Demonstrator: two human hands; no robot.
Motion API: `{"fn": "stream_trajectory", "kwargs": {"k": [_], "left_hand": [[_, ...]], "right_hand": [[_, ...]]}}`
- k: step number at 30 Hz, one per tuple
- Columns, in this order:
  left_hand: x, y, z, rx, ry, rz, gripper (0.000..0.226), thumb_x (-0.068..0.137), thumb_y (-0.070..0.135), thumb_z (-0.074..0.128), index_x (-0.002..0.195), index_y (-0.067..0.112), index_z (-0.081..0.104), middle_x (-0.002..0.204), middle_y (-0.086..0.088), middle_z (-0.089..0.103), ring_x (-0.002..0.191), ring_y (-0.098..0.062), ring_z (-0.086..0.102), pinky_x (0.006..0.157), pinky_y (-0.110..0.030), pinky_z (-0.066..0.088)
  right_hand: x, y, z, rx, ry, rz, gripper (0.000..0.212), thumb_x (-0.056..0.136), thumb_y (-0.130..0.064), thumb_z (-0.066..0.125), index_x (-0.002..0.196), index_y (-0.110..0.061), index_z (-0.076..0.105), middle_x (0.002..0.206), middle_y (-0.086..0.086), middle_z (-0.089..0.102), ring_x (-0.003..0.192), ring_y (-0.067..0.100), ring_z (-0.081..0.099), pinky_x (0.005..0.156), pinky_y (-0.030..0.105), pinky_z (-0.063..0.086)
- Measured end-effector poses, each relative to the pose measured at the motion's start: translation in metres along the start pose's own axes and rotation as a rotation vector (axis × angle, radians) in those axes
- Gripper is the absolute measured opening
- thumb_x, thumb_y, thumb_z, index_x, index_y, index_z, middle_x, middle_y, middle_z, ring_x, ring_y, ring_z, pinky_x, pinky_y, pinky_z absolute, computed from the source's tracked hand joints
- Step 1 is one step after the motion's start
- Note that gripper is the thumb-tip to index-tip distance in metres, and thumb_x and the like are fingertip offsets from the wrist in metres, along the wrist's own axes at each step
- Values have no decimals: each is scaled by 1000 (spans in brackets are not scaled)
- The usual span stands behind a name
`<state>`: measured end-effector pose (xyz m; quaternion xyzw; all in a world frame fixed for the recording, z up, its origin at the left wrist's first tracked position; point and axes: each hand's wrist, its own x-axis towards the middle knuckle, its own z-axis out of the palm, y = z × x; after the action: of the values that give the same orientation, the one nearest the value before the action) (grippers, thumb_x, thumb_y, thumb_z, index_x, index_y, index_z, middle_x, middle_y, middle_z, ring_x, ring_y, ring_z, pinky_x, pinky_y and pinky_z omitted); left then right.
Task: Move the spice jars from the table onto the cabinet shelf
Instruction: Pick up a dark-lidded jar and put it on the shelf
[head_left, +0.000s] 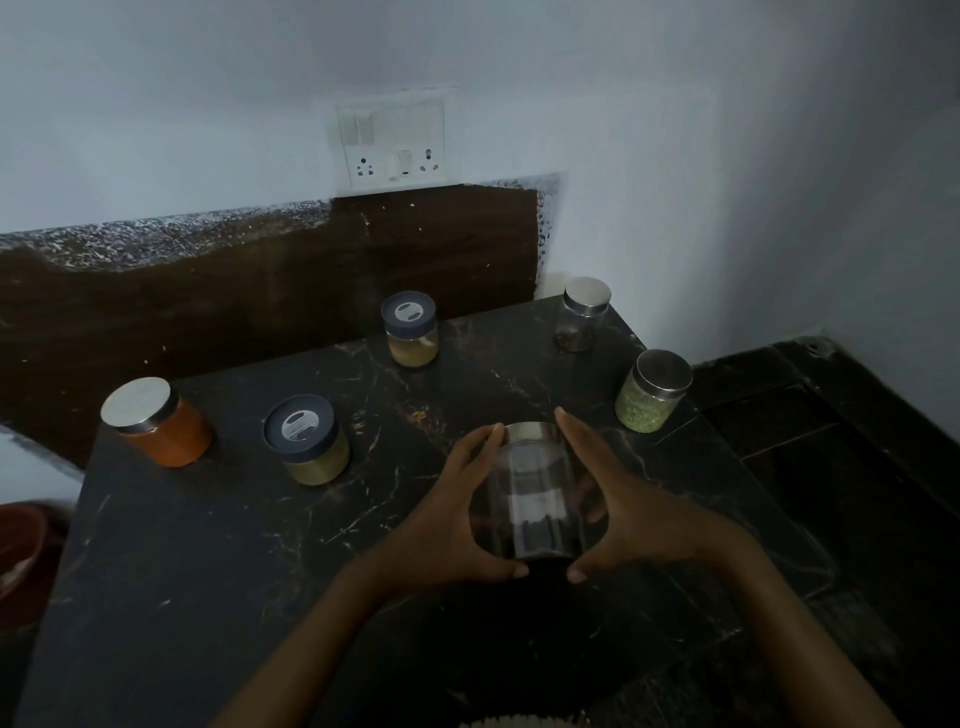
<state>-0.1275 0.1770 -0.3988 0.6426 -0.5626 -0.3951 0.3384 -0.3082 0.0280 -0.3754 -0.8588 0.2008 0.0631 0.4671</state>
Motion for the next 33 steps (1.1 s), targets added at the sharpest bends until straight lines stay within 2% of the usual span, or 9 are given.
{"fn": "stream_trajectory", "kwargs": {"k": [4,7,10,13,15,19,25,28,33], "left_hand": [[0,1,1,6,-23,-17,129,54,51,77,146,36,-12,144,38,-18,142,-5,2,113,-41,30],[4,2,5,132,-47,-12,136,58,49,82,142,35,-25,141,34,-34,136,4,-15,114,-30,15],[7,5,6,156,4,-7,130,63,42,83,137,41,-23,136,41,-24,137,1,-6,111,-25,17],[7,4,0,91,52,0,126,59,46,83,138,45,-15,132,43,-9,138,-4,8,111,-28,29],[4,4,-2,40,74,9,125,54,52,80,139,47,-12,137,40,-9,139,-7,11,111,-36,35],[1,7,-3,-30,85,12,124,53,53,79,138,51,-12,142,37,-12,139,-4,12,111,-37,34],[5,12,3,137,60,43,129,51,61,73,135,50,-24,143,31,-33,139,0,-19,113,-30,10],[7,13,2,133,89,41,123,51,62,72,136,51,-16,143,35,-18,141,-6,-1,115,-34,21],[0,11,-4,-115,109,50,117,54,46,81,139,50,0,142,38,-1,128,18,19,98,-11,39]], "right_hand": [[3,-4,1,-24,17,1,132,51,-38,85,140,-47,-12,149,-23,-1,139,10,15,113,42,29],[7,-7,4,-69,42,-33,131,50,-41,83,140,-45,-12,146,-26,0,137,10,17,113,40,30],[12,-6,8,-100,55,-59,130,52,-38,85,135,-51,-14,142,-33,-4,139,11,13,113,40,29],[11,-4,4,-39,58,-57,130,55,-33,87,128,-61,-16,135,-41,-8,137,3,9,109,20,25],[7,-3,-2,24,41,-49,131,57,-26,87,130,-58,-17,139,-35,-8,135,0,10,99,8,25],[5,-5,-4,81,37,-51,130,55,-26,87,131,-57,-14,142,-30,1,133,0,16,93,4,32],[14,-6,3,-85,107,-81,128,56,-31,85,141,-44,-10,143,-28,-1,126,-9,15,95,1,22],[14,-8,5,-79,111,-78,130,53,-36,84,142,-45,-10,144,-27,-2,125,-8,17,101,9,24],[4,-7,-8,67,40,-76,133,56,-26,88,138,-50,-14,133,-47,-5,114,-37,4,87,-11,21]]}}
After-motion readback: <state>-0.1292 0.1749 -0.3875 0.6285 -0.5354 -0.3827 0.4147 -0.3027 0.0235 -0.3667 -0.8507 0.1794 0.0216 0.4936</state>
